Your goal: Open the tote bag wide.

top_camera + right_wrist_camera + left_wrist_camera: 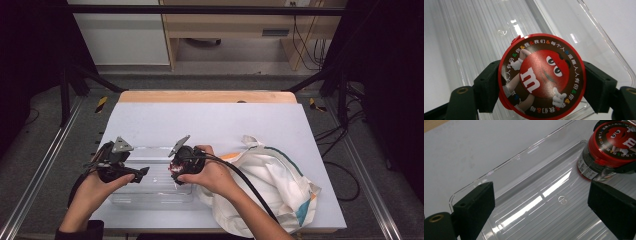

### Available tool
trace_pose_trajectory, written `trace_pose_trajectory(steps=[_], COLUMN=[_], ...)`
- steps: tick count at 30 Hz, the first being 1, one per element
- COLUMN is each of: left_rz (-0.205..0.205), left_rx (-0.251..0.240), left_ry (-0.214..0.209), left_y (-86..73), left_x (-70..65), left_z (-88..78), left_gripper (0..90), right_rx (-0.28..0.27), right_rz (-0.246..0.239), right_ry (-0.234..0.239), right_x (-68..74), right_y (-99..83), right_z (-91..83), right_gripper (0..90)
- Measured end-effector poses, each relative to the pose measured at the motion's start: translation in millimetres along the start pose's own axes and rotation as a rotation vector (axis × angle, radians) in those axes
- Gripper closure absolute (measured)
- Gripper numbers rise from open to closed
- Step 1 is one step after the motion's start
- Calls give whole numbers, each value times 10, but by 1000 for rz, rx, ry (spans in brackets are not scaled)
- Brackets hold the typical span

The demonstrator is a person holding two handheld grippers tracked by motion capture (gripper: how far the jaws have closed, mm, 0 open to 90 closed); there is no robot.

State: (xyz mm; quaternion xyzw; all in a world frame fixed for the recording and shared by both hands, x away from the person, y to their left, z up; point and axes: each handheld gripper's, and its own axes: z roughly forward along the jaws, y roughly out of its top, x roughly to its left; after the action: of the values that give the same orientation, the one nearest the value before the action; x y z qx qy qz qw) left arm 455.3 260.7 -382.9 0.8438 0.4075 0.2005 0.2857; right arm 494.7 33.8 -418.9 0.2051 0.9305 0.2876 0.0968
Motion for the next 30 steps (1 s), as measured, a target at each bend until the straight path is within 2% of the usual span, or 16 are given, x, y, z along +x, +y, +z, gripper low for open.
trace_pose_trajectory(steps=[11,19,22,24,30], left_rz=[-17,-20,-21,-22,-26], left_rx=[-6,-11,-8,-11,-7], left_ry=[2,2,4,6,0], left_y=[-20,-27,-33,-34,-32], left_x=[37,60,69,73,76], left_z=[-14,-35,-35,-39,-33], left_gripper=[73,73,73,73,73], right_rx=[-11,-26,-45,-66,-152], right_rz=[-3,-34,-46,-42,-7], right_ry=[-10,0,-28,-29,-30], right_x=[13,61,71,55,15], right_y=[8,13,15,8,-42], right_z=[-65,-131,-207,-277,-582], right_gripper=[146,122,100,98,96])
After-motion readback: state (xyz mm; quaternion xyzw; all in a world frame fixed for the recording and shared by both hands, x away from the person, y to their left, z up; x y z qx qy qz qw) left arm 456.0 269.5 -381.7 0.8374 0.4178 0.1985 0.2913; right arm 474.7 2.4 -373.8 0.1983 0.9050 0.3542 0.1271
